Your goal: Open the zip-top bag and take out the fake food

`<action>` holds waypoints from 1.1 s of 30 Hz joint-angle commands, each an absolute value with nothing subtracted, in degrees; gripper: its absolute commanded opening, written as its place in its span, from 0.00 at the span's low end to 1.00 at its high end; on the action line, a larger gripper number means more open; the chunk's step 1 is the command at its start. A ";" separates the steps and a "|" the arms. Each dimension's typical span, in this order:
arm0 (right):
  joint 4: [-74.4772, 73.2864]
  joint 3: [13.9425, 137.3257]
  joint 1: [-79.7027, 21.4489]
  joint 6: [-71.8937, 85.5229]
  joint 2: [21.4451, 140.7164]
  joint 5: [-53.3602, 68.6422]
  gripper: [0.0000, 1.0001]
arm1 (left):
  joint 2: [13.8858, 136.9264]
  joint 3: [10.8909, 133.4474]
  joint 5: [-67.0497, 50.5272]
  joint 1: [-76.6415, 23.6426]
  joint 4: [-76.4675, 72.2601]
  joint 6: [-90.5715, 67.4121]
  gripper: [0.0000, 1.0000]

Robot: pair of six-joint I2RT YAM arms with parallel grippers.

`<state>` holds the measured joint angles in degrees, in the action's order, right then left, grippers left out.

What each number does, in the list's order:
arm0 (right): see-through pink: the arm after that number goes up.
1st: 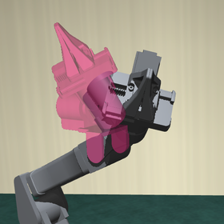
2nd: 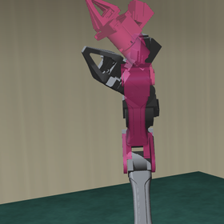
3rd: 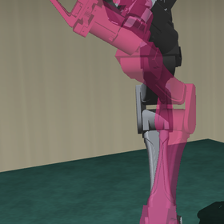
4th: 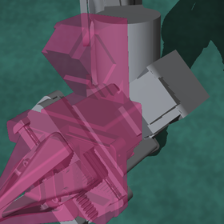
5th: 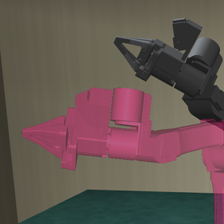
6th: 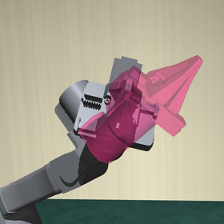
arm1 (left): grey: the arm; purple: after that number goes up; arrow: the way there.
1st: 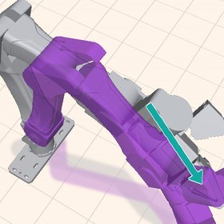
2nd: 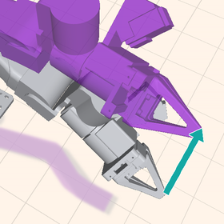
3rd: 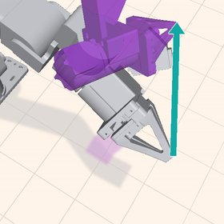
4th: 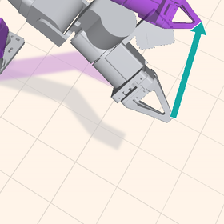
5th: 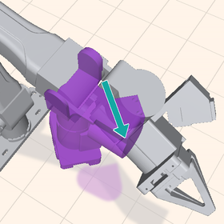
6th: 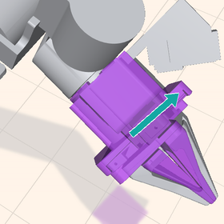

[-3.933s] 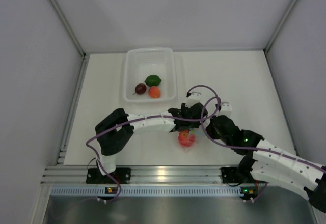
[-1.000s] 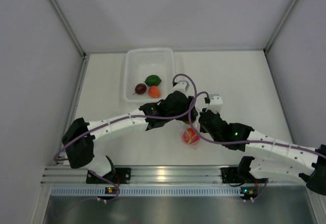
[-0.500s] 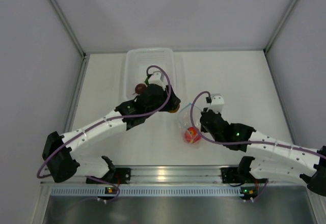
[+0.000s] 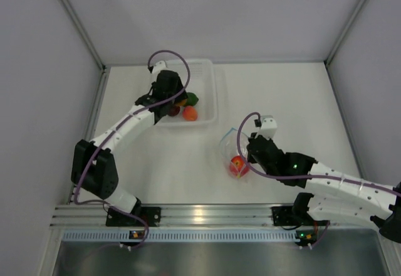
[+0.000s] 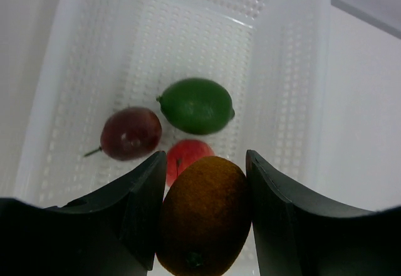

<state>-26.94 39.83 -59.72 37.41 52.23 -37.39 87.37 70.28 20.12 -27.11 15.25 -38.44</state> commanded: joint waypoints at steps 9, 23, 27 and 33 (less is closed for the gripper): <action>-24.70 39.90 -59.41 35.16 52.21 -35.16 0.00 | 112.04 90.52 18.63 -16.80 14.33 -31.03 0.14; -24.35 40.25 -59.41 34.45 53.35 -35.42 0.00 | 116.20 97.47 13.81 -16.08 14.15 -25.75 0.98; -24.52 41.04 -59.33 34.37 53.53 -35.33 0.00 | 112.96 95.90 10.57 -16.08 14.33 -26.36 0.98; -24.43 41.92 -59.41 34.37 53.09 -35.77 0.00 | 102.41 87.73 2.73 -17.05 14.24 -32.43 0.98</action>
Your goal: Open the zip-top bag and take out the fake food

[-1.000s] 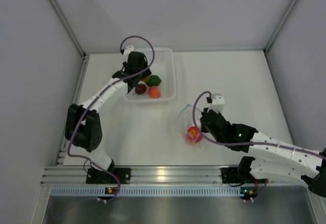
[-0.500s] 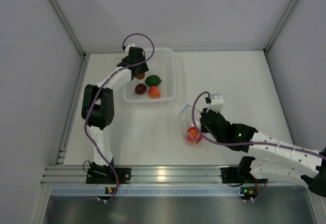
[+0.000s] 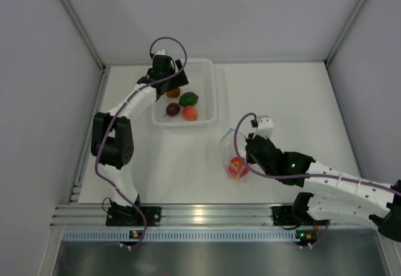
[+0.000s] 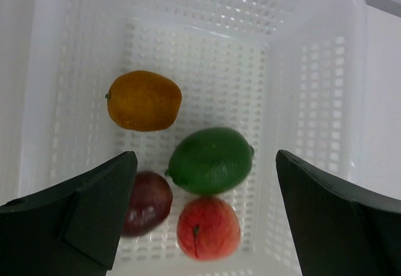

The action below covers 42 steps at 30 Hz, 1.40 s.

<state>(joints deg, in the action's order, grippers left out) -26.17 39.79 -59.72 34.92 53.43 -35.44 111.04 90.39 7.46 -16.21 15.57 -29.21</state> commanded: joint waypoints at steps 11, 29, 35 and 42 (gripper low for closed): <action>-23.47 38.24 -58.36 38.40 50.98 -35.95 0.00 | 77.46 66.98 19.58 -46.19 13.80 -36.64 0.82; -21.98 34.46 -58.27 42.36 44.65 -37.27 0.00 | 78.13 60.75 30.23 -74.36 6.52 -47.37 0.26; -21.01 32.79 -58.36 43.42 42.72 -36.30 0.00 | 81.99 60.02 35.25 -73.57 4.22 -53.26 0.24; -21.00 31.82 -58.36 43.59 42.01 -35.59 0.00 | 91.05 63.63 28.92 -70.49 4.22 -55.46 0.25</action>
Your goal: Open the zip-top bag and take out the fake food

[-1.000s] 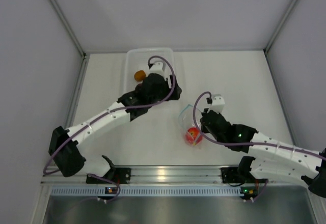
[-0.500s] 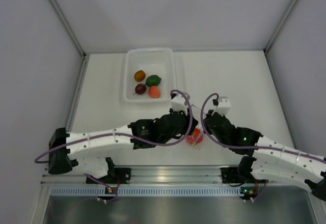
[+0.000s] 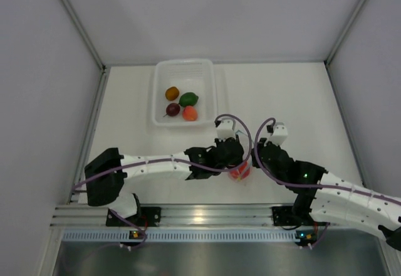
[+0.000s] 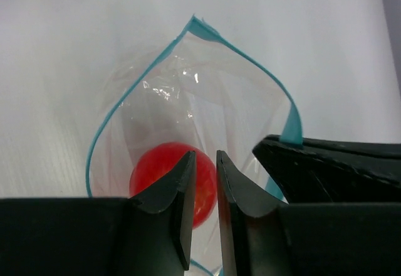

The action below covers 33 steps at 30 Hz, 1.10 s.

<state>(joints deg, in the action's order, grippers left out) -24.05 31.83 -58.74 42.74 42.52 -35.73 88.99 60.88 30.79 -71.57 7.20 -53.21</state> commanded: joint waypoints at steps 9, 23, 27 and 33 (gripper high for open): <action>-23.55 32.34 -58.36 43.59 43.77 -38.58 0.00 | 96.41 66.62 25.40 -70.58 9.48 -54.59 0.28; -30.32 35.77 -58.45 40.69 44.74 -42.45 0.00 | 97.38 69.08 27.25 -74.88 23.90 -50.54 0.59; -31.02 36.30 -58.45 40.08 45.09 -42.80 0.00 | 98.26 69.70 26.89 -75.67 24.87 -49.84 0.64; -29.10 35.95 -58.45 39.73 45.44 -40.70 0.00 | 100.46 70.49 25.75 -76.03 24.79 -50.36 0.78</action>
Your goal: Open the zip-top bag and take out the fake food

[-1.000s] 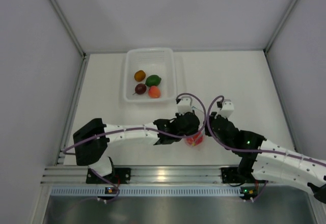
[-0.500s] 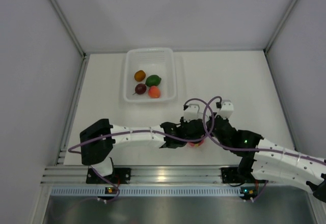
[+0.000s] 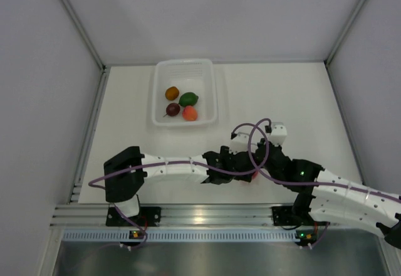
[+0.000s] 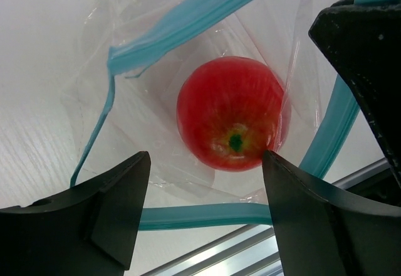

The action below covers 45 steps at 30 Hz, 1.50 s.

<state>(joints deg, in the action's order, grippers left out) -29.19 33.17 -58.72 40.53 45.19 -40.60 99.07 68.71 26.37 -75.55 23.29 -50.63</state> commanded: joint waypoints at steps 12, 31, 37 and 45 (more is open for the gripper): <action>-26.89 34.01 -58.27 39.29 45.26 -36.57 0.00 | 97.03 65.39 23.47 -76.11 7.74 -45.80 0.79; -30.40 33.40 -46.23 30.67 44.56 -22.93 0.00 | 99.49 69.08 18.81 -76.20 1.41 -36.83 0.81; -32.26 33.57 -45.97 31.29 40.35 -23.65 0.00 | 102.03 72.24 14.07 -76.11 0.70 -34.37 0.84; -27.61 31.12 -42.01 30.32 41.75 -16.01 0.00 | 106.17 76.64 8.09 -76.20 -1.23 -30.76 0.85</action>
<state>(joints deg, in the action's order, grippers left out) -34.15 32.49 -42.76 30.59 39.55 -21.69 105.03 70.87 17.65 -73.01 9.30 -36.69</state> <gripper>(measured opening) 0.006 0.842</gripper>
